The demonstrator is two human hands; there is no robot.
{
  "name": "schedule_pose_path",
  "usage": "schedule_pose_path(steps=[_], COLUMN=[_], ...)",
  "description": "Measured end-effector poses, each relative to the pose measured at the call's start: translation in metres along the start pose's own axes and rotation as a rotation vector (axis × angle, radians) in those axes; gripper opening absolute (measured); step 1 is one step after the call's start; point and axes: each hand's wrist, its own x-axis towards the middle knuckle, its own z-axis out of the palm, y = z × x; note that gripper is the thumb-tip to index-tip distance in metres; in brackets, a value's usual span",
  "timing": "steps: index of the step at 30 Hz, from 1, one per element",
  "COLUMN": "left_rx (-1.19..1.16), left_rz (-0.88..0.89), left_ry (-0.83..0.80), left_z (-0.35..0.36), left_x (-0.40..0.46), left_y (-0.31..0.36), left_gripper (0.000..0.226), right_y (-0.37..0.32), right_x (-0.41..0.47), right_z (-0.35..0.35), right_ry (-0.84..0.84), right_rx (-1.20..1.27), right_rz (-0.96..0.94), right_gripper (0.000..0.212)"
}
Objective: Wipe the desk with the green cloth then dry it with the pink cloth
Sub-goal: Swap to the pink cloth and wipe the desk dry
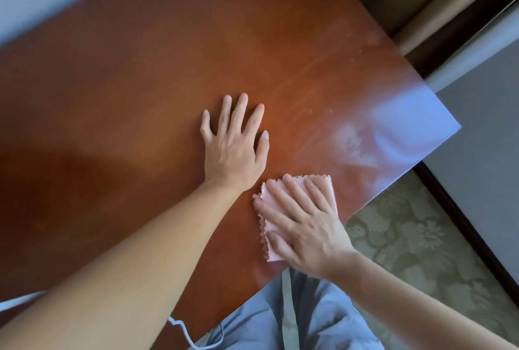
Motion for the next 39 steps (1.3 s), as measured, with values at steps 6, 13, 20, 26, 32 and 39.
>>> schedule_pose_path(steps=[6, 13, 20, 26, 32, 39], left_rx=[0.005, 0.016, 0.032, 0.02, -0.09, 0.034], left_rz=[-0.001, 0.009, 0.012, 0.006, -0.016, -0.002], left_ry=[0.038, 0.071, 0.053, 0.063, 0.113, 0.068], left_z=[0.002, 0.004, 0.005, 0.002, -0.004, -0.023], left_x=[0.0, 0.0, -0.001, 0.001, 0.002, 0.027], left_y=[0.0, -0.001, -0.002, 0.0, 0.001, -0.046], left_gripper=[0.05, 0.05, 0.05, 0.049, 0.044, 0.046], right_y=[0.07, -0.037, 0.038, 0.079, -0.014, 0.066], right_x=[0.021, 0.004, 0.001, 0.044, 0.042, 0.056], right_z=[-0.026, 0.008, -0.011, -0.026, 0.005, -0.021], right_ry=[0.082, 0.06, 0.003, 0.103, 0.064, 0.048], right_rx=[-0.001, 0.078, -0.013, -0.02, 0.063, -0.044], right_rz=[0.357, 0.231, 0.058, 0.432, 0.278, 0.191], right_gripper=[0.055, 0.057, 0.058, 0.055, 0.056, 0.057])
